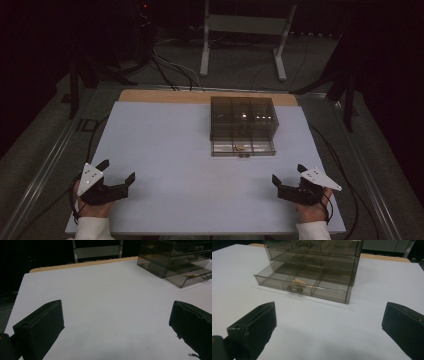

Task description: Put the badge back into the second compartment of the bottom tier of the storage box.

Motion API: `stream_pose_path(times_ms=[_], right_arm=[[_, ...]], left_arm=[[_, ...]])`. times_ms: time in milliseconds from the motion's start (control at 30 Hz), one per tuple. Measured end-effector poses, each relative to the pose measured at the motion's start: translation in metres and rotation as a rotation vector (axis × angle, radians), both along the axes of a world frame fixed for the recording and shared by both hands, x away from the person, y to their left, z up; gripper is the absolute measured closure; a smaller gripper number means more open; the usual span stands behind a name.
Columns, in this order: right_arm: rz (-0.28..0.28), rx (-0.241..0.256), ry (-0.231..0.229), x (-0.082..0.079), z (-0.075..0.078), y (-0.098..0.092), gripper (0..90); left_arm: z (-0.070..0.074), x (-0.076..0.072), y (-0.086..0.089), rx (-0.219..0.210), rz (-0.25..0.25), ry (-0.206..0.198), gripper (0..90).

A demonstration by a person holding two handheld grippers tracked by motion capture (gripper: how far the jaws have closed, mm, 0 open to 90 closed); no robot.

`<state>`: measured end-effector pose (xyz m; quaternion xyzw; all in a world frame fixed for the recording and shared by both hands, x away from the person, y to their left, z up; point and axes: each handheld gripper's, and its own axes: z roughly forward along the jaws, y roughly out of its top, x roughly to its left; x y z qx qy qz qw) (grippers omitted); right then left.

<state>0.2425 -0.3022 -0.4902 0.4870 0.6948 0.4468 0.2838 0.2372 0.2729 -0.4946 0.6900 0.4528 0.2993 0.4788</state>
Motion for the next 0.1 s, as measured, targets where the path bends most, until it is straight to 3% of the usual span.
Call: stream_pose_path(times_ms=[100], right_arm=[[0.001, 0.001, 0.001, -0.0001, -0.001, -0.001, 0.0]], left_arm=[[-0.0003, 0.0002, -0.0021, 0.007, -0.003, 0.003, 0.3]])
